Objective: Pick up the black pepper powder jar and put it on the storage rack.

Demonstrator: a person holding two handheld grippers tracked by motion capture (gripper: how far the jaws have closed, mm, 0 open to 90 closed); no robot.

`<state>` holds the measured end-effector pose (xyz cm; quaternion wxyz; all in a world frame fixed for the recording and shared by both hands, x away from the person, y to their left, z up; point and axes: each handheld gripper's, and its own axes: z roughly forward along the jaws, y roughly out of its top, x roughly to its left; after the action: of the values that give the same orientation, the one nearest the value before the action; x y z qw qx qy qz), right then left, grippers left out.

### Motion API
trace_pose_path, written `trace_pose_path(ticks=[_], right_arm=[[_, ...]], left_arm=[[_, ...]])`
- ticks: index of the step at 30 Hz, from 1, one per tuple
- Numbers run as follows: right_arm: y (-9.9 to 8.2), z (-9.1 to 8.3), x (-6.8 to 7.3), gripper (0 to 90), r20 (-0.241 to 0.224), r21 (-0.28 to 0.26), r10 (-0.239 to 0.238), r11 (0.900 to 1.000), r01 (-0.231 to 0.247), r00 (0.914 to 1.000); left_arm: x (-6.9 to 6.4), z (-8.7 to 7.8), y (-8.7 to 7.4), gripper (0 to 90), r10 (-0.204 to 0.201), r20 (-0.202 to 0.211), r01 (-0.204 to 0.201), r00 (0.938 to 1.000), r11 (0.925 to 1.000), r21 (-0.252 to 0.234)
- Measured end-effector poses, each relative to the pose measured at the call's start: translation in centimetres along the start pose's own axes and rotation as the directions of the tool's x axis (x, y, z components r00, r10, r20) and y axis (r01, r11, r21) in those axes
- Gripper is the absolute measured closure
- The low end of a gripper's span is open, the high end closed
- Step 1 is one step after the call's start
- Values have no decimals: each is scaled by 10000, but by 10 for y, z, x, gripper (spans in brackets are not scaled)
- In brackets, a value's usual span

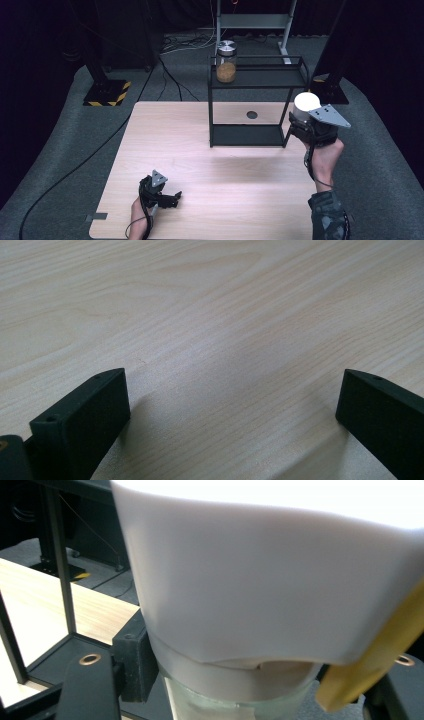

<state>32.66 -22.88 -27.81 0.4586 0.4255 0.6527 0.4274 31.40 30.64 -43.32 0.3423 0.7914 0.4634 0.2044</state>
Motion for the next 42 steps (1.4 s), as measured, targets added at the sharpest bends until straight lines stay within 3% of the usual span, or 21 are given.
trace_pose_path(ticks=[27,42], right_arm=[[31,4,-8,296,-182,-303,-188,9994,182,9997],[45,4,-23,296,-397,-494,184,9986,-203,9990]], left_arm=[[0,0,0,4,11,-5,-11,10000,10000,-4],[0,0,0,4,28,-1,-28,10000,10000,-2]])
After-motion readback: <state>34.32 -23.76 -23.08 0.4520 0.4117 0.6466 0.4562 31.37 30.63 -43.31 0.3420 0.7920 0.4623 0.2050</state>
